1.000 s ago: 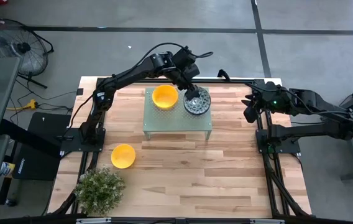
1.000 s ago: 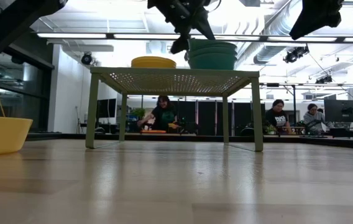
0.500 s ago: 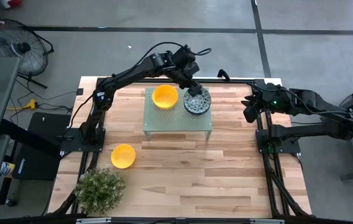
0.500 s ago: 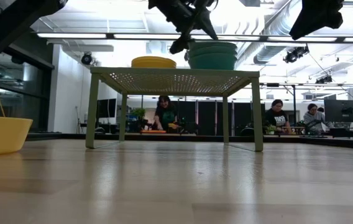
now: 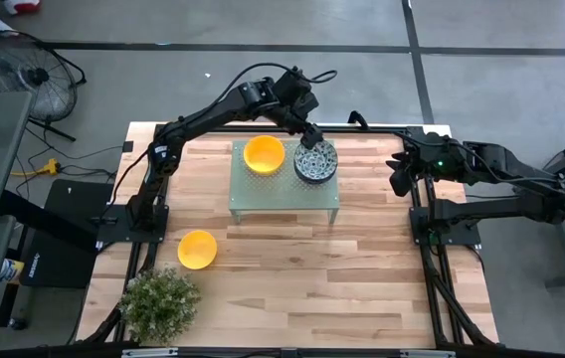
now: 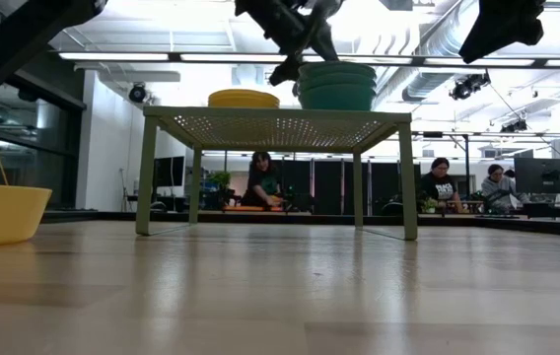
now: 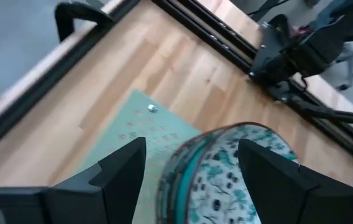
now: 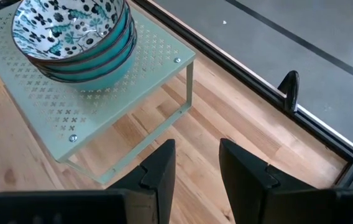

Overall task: Pick & Place Mini bowls
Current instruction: Stack the blue bowl on top of the blue bowls on the shelf, then stack the yellow bowl on top of the yellow bowls on the shelf

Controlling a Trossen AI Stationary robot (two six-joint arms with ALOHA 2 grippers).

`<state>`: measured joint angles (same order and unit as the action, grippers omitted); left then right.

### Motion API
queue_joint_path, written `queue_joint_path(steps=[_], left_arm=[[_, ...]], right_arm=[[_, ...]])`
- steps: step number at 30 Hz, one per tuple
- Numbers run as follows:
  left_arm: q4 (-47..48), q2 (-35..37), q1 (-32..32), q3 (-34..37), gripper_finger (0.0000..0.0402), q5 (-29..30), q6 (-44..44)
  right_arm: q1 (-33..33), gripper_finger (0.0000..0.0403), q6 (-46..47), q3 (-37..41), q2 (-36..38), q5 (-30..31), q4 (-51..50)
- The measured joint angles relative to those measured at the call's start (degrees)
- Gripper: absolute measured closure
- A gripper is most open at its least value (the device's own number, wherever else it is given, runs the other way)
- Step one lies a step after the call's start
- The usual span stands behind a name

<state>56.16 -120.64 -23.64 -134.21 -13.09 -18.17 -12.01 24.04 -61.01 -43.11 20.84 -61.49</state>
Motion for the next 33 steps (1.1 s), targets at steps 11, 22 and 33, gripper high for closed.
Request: queue_joint_path(steps=[11, 22, 33], left_arm=[[-2.7, 1.0, 0.0, 0.0, 0.0151, -2.9, 16.2], [0.5, 5.7, -0.4, 0.1, 0.0151, -3.2, 27.4], [13.9, 13.9, 1.7, 0.0, 0.0151, 4.3, 39.5]], right_arm=[[0.0, 0.029, -5.4, 0.0, 0.0, -4.7, 5.1], [0.0, 0.029, -9.8, 0.0, 0.1, -7.8, 8.0], [0.0, 0.029, -9.8, 11.2, 5.9, -11.4, 23.3]])
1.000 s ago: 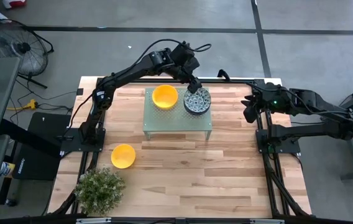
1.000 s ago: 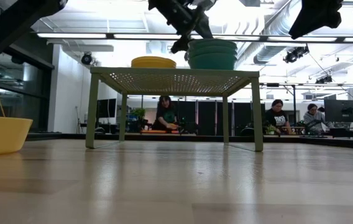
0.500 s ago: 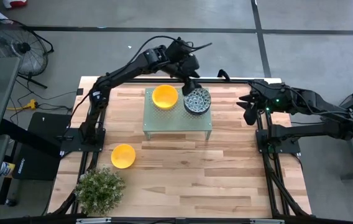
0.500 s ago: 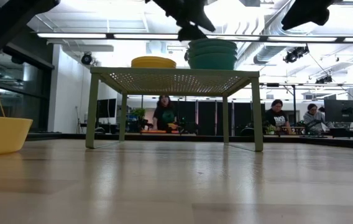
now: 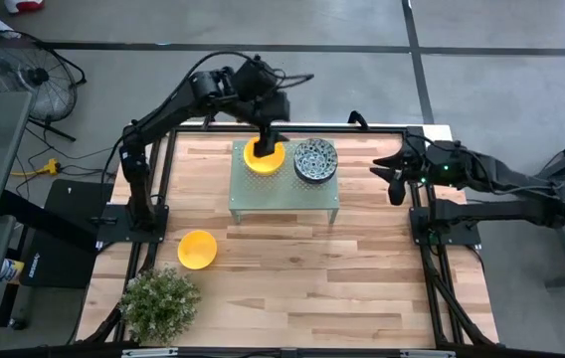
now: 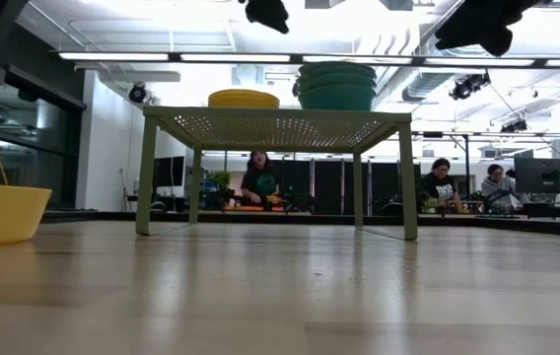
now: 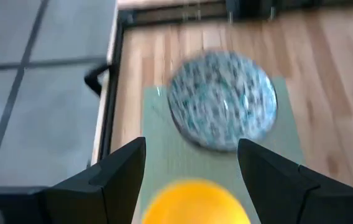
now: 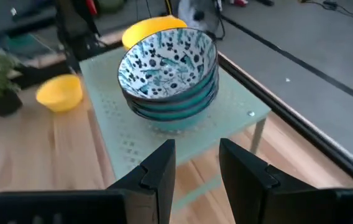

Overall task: Pick & Place Mini bowls
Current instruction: Stack the yellow bowl on top of the yellow bowls on the shelf

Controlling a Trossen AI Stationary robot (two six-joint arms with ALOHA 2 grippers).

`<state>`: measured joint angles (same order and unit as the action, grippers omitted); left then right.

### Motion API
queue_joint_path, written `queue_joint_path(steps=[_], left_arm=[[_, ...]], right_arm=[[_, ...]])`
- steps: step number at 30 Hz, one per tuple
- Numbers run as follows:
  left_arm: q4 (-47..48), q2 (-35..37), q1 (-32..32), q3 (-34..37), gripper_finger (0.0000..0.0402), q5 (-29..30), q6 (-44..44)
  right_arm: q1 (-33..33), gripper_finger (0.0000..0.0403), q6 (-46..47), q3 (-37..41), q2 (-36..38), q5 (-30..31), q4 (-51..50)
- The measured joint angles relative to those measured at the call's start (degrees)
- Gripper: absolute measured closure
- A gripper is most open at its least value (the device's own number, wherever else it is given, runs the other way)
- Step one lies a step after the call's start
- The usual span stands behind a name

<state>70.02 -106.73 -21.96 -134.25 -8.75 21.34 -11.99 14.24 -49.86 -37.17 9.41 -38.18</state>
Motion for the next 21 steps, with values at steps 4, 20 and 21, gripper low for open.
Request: queue_joint_path(steps=[4, 20, 21], left_arm=[[3.8, 0.5, 2.3, 0.0, 0.0151, 5.6, 1.3], [16.6, 6.2, 5.5, 1.9, 0.0151, 15.5, 0.4], [16.4, 6.6, 5.7, 2.6, 0.0151, 15.8, -0.3]], right_arm=[[0.0, 0.029, 2.1, 4.8, 3.2, 0.0, 7.2], [0.0, 0.029, 2.0, 7.0, 5.8, 0.0, 8.7], [0.0, 0.029, 2.1, 7.0, 5.8, 0.0, 8.2]])
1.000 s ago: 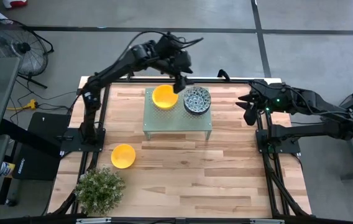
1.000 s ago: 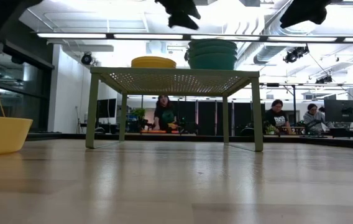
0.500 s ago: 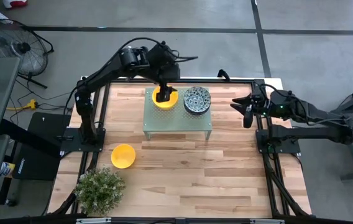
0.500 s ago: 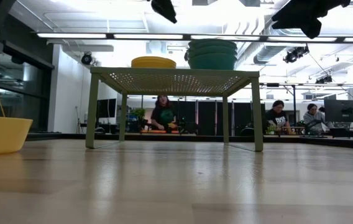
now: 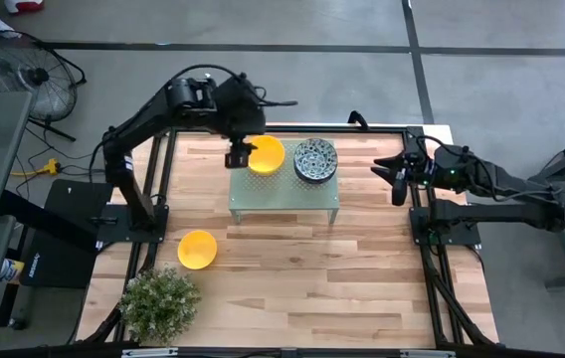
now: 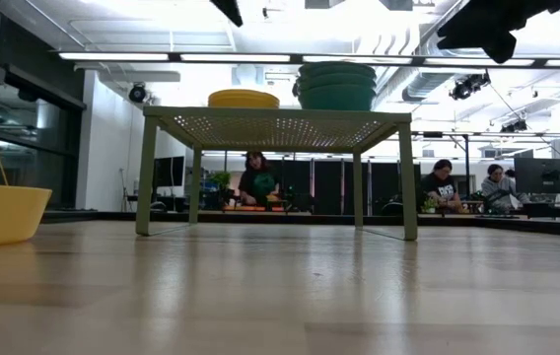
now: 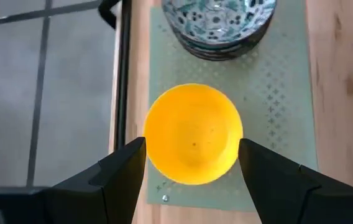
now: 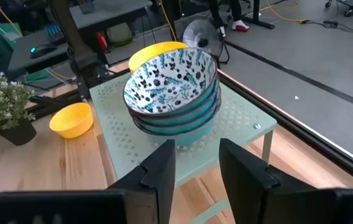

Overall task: Pick & Place Mini bowls
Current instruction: Stack the yellow bowl on top of the yellow bowls on the shelf

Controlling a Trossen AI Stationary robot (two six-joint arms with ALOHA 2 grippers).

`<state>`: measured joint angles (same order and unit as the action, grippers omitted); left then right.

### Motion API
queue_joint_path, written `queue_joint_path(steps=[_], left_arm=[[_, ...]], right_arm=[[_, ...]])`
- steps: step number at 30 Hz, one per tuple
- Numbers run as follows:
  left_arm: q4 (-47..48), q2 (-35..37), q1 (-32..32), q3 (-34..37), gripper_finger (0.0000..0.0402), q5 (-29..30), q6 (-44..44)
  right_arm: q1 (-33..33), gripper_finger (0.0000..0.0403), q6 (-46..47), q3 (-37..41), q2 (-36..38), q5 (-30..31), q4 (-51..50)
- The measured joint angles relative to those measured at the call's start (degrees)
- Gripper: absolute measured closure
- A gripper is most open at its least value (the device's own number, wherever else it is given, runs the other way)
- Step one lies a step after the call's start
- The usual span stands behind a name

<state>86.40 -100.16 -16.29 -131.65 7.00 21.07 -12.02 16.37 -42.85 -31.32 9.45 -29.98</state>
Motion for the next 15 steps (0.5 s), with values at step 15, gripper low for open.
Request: queue_joint_path(steps=[15], left_arm=[[-5.3, 22.7, 2.1, 37.2, 0.0151, 0.6, -13.9]], right_arm=[[0.0, 0.029, 0.1, 0.0, 1.9, -1.7, -3.1]])
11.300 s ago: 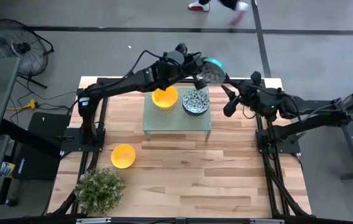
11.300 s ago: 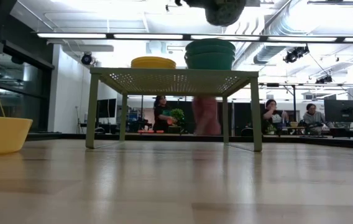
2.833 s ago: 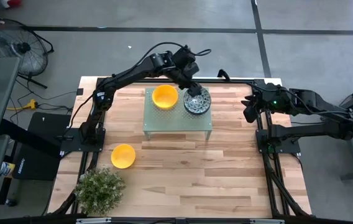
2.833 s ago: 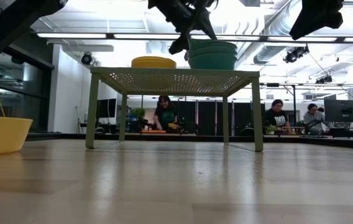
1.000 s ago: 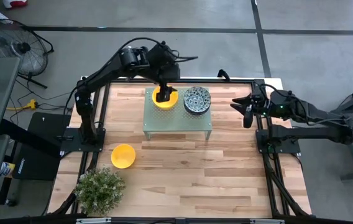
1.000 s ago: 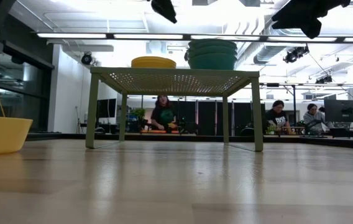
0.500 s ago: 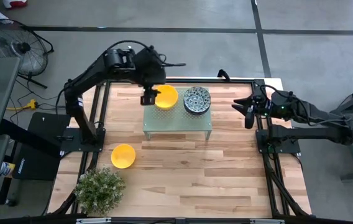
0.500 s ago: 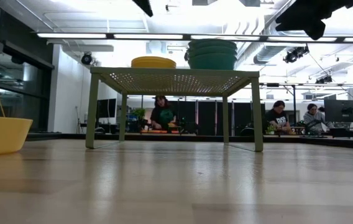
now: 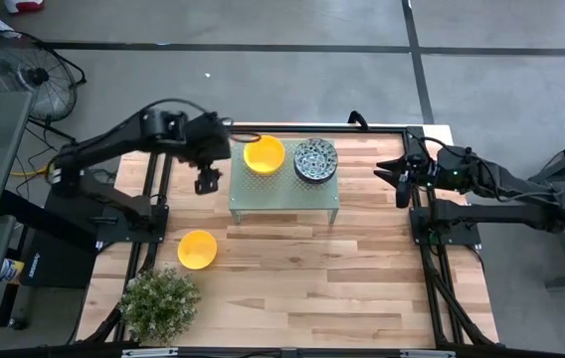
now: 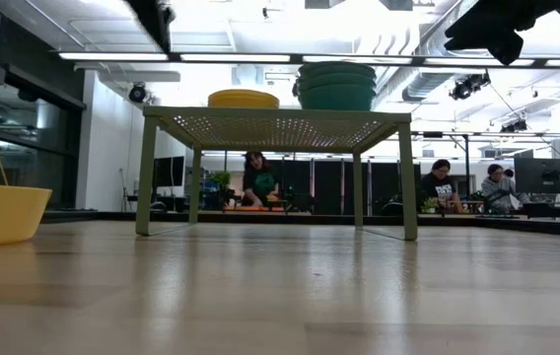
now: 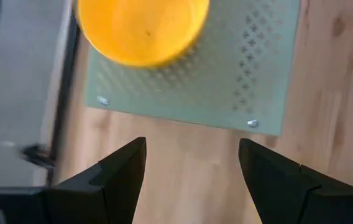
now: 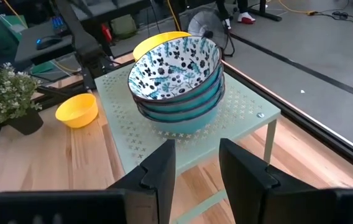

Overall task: Pick & Place Mini bowls
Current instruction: Stack the yellow bowl on top of the yellow bowls on the shelf

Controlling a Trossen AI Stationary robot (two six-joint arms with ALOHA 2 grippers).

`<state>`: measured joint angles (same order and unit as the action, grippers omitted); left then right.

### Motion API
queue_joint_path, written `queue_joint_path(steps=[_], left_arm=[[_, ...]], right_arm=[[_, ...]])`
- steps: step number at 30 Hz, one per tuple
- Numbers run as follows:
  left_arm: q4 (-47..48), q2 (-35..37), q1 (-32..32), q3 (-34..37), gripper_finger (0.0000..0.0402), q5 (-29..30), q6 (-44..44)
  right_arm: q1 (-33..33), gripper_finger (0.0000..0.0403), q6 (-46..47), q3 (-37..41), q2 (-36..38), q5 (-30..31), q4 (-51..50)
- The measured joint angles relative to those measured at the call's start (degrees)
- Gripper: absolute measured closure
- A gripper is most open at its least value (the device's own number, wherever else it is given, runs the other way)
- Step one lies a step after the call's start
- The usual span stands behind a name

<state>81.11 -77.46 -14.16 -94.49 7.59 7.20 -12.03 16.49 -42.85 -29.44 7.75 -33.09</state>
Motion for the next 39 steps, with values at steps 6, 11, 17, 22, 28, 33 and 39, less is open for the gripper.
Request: queue_joint_path(steps=[6, 11, 17, 22, 28, 33, 39], left_arm=[[-6.9, 10.4, 0.4, 20.9, 0.0151, -7.6, -11.6], [-6.2, 12.9, 3.5, 32.0, 0.0151, -12.9, -22.0], [-11.5, 12.0, 10.2, 40.4, 0.0151, -17.3, -27.2], [-16.9, 10.8, 15.5, 44.7, 0.0151, -16.0, -31.8], [-22.1, 10.8, 20.0, 49.9, 0.0151, -12.1, -34.8], [-25.7, 10.8, 21.1, 55.4, 0.0151, -11.5, -35.9], [-29.2, 10.8, 21.0, 59.3, 0.0152, -11.6, -34.0]], right_arm=[[0.0, 0.029, -0.6, 0.0, 0.2, 0.2, -2.4], [0.0, 0.029, -0.5, 0.0, 0.2, 0.2, -3.2], [0.0, 0.029, -0.5, 0.0, 0.2, 0.0, -3.6], [0.0, 0.029, -0.5, 0.0, 0.2, -0.1, -3.6], [0.0, 0.029, -0.2, 0.0, 0.2, -1.7, -3.6], [0.0, 0.029, 0.0, 0.0, 0.2, -2.5, -3.6], [0.0, 0.029, 0.0, 0.0, 0.2, -3.6, -3.6]])
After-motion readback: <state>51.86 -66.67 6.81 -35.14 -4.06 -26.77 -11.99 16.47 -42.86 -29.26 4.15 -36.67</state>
